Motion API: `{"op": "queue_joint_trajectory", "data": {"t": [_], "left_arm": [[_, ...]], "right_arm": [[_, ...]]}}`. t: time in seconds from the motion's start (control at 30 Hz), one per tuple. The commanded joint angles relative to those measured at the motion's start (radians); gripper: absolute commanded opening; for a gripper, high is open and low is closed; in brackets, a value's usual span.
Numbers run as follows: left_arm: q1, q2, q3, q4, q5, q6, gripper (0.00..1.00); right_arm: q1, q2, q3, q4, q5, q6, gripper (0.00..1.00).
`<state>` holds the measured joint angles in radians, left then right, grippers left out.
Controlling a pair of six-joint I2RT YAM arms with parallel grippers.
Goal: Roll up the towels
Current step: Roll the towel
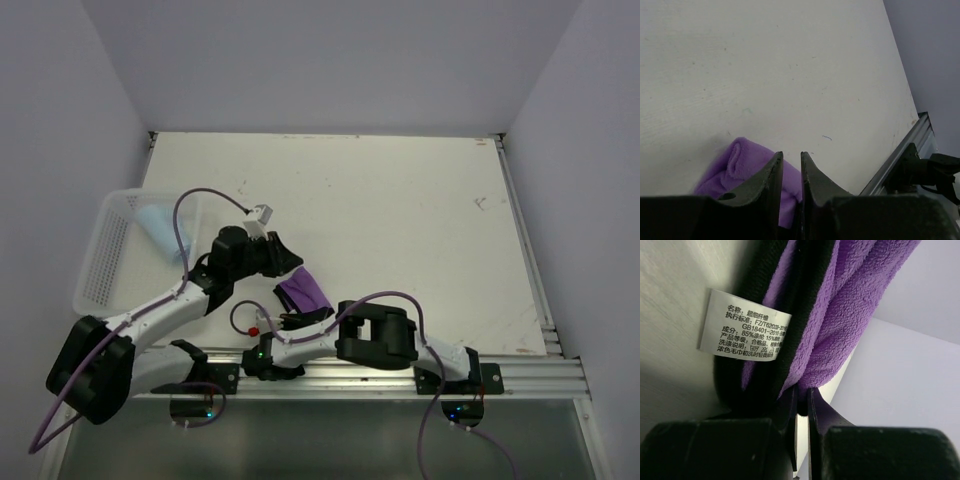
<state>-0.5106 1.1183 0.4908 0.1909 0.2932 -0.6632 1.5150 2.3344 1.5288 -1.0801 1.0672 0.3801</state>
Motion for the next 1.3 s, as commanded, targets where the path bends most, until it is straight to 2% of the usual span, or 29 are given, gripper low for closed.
{"op": "queue_joint_trajectory", "data": {"t": [0.0, 0.27, 0.67, 1.0, 1.2, 1.23, 1.27], "left_arm": [[0.004, 0.046, -0.024, 0.191, 0.167, -0.027, 0.24], [0.003, 0.159, -0.069, 0.288, 0.253, -0.052, 0.22], [-0.016, 0.308, -0.092, 0.390, 0.276, -0.065, 0.22], [-0.019, 0.423, -0.089, 0.299, 0.170, -0.047, 0.16], [-0.019, 0.494, -0.095, 0.306, 0.143, -0.058, 0.13], [-0.019, 0.502, -0.095, 0.306, 0.136, -0.059, 0.12], [-0.019, 0.506, -0.097, 0.306, 0.132, -0.059, 0.12]], "right_arm": [[-0.026, 0.091, -0.015, 0.155, -0.297, 0.069, 0.00], [-0.026, 0.100, -0.007, 0.152, -0.305, 0.062, 0.00], [-0.027, 0.111, 0.004, 0.141, -0.308, 0.062, 0.00], [-0.027, 0.114, 0.008, 0.137, -0.306, 0.062, 0.00], [-0.026, 0.100, 0.011, 0.132, -0.285, 0.077, 0.00], [-0.027, 0.097, 0.011, 0.129, -0.283, 0.080, 0.01], [-0.027, 0.094, 0.013, 0.128, -0.277, 0.083, 0.07]]}}
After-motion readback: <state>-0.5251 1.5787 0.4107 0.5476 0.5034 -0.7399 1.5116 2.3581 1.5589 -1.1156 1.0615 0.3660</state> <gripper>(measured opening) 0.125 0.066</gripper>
